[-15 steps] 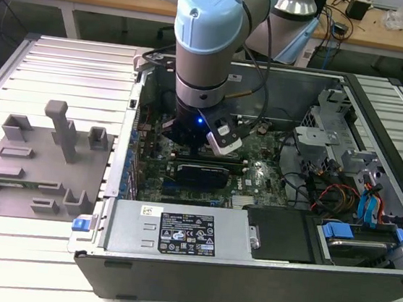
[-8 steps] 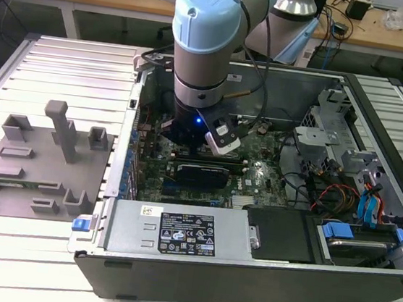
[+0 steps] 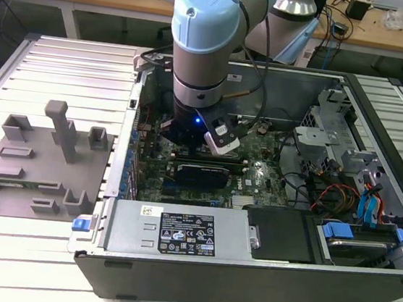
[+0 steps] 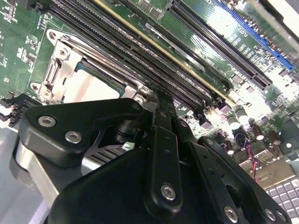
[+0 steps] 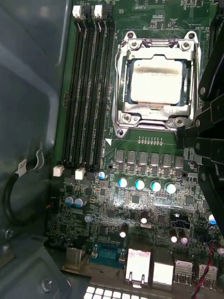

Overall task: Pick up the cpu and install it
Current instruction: 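Install the second cpu locking lever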

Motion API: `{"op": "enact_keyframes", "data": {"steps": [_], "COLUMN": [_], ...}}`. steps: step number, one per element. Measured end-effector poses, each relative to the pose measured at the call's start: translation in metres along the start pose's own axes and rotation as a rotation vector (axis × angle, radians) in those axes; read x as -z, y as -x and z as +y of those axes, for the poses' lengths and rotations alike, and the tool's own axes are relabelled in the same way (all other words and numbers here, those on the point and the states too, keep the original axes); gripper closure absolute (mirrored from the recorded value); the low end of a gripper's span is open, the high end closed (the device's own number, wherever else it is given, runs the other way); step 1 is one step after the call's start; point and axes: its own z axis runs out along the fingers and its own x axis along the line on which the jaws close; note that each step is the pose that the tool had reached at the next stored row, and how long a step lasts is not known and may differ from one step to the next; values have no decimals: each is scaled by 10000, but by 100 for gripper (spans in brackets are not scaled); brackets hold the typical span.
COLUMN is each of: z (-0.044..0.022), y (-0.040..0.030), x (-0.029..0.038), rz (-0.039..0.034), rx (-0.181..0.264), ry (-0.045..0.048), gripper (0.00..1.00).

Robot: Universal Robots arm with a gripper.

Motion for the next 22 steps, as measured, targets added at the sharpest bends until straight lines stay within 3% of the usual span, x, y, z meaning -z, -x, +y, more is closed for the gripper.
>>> {"op": "enact_keyframes", "data": {"steps": [2,6,7,9,11,14,21,22], "z": [12,49,53,52,46,32,10,34], "y": [4,20,22,36,97,240,480,502], "x": [78,317,348,347,345,337,324,318], "rz": [1,1,2,3,5,5,-3,-5], "rx": [-1,0,-1,-1,-12,-30,-103,-116], "ry": [-1,-1,-2,-2,-3,-3,-8,-8], "gripper": [89,89,89,89,89,89,89,89]}}
